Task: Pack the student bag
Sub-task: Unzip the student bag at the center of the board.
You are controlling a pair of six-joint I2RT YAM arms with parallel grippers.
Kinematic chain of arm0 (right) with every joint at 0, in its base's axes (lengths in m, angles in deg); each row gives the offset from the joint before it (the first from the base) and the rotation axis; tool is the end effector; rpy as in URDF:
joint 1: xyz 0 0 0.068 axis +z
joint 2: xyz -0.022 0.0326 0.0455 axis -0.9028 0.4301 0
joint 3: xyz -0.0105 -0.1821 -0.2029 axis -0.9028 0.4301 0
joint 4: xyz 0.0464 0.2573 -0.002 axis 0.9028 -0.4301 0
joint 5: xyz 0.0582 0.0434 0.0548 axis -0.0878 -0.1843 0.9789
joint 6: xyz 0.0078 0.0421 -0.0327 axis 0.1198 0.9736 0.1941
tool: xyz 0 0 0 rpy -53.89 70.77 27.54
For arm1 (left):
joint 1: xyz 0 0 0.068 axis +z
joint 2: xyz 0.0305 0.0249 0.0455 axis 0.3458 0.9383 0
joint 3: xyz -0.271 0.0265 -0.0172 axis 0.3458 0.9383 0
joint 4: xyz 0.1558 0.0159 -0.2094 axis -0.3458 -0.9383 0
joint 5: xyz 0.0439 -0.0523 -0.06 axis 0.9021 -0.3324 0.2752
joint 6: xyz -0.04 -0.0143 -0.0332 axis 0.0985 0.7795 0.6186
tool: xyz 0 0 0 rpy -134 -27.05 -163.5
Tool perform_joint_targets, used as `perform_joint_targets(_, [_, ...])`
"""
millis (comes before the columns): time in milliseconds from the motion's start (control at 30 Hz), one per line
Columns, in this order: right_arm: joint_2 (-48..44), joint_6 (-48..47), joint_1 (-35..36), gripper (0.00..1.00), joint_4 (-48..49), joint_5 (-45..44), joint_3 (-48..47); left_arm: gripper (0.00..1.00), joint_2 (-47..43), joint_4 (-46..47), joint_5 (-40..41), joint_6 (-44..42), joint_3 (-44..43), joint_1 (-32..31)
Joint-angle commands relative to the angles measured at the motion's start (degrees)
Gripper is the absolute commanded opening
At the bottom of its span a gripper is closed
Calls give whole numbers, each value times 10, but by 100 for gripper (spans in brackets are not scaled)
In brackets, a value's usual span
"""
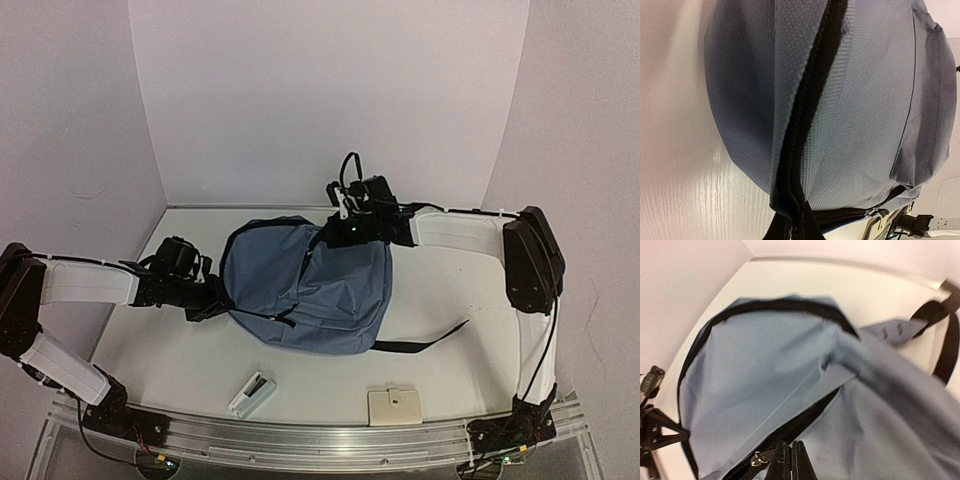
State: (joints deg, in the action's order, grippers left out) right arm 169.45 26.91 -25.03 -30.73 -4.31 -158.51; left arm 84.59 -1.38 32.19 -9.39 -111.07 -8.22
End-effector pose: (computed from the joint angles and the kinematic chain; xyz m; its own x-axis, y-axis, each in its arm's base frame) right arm 0.3730 0.3184 0.2400 -0.5712 -0.1476 -0.8074 -0.6523 0.6787 0.3373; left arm 0.2307 -0.1374 0.1681 -0.9132 -0.2906 -0.2857 -0.0469 0.7713 -0.6347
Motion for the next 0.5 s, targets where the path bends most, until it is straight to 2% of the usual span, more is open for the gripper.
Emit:
perform_joint_targets(0, [-23,-88,17,0,64,-186,-16,0,-16,-40,-10,-7,9,-1])
perform_joint_targets(133, [4,-99,17,0,81,-300,-39,0,-20,-49,-24,-9,14,-2])
perform_joint_targets(233, [35,-102,17,0,80,-353,-74,0,-29,-55,-35,-9,21,-3])
perform_joint_targets(467, [101,-92,11,0,71,-363,-152,0,-43,-77,-59,-28,22,-26])
